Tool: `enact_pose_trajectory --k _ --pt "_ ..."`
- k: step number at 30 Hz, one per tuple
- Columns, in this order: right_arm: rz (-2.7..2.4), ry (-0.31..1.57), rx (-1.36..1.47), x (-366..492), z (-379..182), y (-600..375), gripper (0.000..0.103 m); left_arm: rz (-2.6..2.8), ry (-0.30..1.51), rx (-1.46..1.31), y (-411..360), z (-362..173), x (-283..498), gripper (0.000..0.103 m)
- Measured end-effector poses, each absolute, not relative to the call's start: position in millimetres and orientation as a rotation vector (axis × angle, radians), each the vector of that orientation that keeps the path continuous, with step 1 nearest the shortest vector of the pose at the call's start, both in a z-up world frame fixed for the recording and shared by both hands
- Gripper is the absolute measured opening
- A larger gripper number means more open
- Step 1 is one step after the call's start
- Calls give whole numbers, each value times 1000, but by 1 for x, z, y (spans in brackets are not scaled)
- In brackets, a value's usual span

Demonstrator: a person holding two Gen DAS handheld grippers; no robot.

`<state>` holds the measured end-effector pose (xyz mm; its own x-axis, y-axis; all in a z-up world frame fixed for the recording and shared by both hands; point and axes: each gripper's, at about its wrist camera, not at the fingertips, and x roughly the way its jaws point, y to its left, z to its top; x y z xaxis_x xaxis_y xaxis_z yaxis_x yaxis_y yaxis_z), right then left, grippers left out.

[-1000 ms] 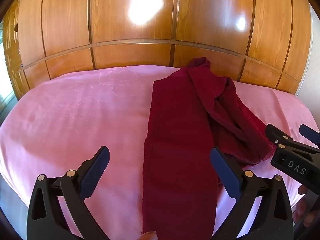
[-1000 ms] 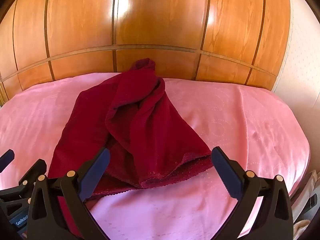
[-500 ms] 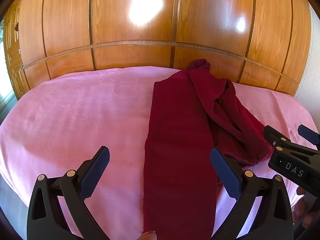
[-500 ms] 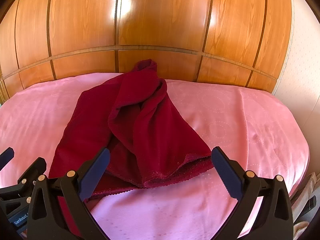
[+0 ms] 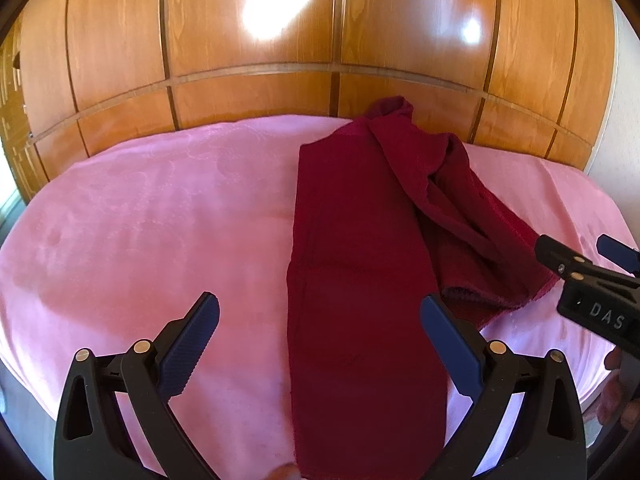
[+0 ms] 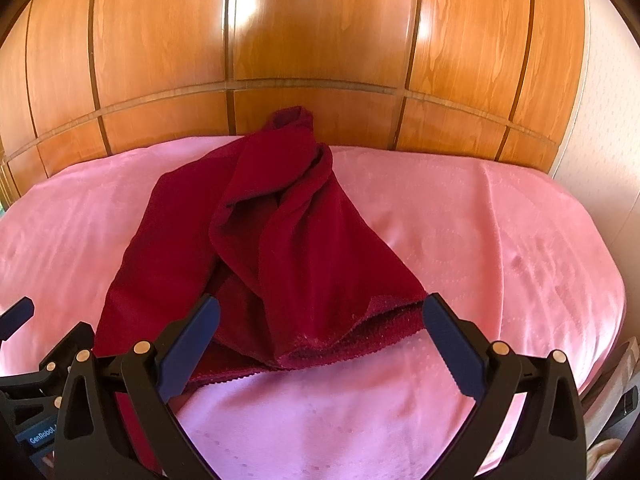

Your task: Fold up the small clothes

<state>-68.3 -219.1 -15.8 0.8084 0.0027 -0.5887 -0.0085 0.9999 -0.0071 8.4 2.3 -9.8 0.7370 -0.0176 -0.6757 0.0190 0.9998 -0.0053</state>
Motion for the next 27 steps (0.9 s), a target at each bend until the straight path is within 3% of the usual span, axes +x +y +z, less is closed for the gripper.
enact_pose_trajectory --k 5,6,8,10,13,19,20,22,23,27 --pt "97 603 53 -70 -11 -232 97 -71 897 -42 15 -28 13 100" --pt "116 598 58 -69 -8 -233 84 -87 915 -44 18 -33 13 99" --pt "157 601 51 -62 -5 -231 68 -120 900 -48 19 -39 11 98" --pt "193 614 37 -52 -5 -225 65 -163 934 -70 21 -48 7 92" --pt "248 632 9 -36 -6 -209 56 -240 976 -101 20 -61 1 75" --pt "333 686 -125 14 -23 -157 56 -317 997 -72 12 -74 -2 54" --pt "343 709 -157 24 -30 -149 51 -326 990 -69 12 -74 -2 41" --pt "343 760 -242 45 -48 -132 22 -333 975 -59 12 -75 -3 25" --pt "331 773 -261 52 -53 -130 6 -340 969 -57 13 -74 -4 12" --pt "362 686 -172 44 -24 -151 6 -385 927 -108 30 -54 -9 10"
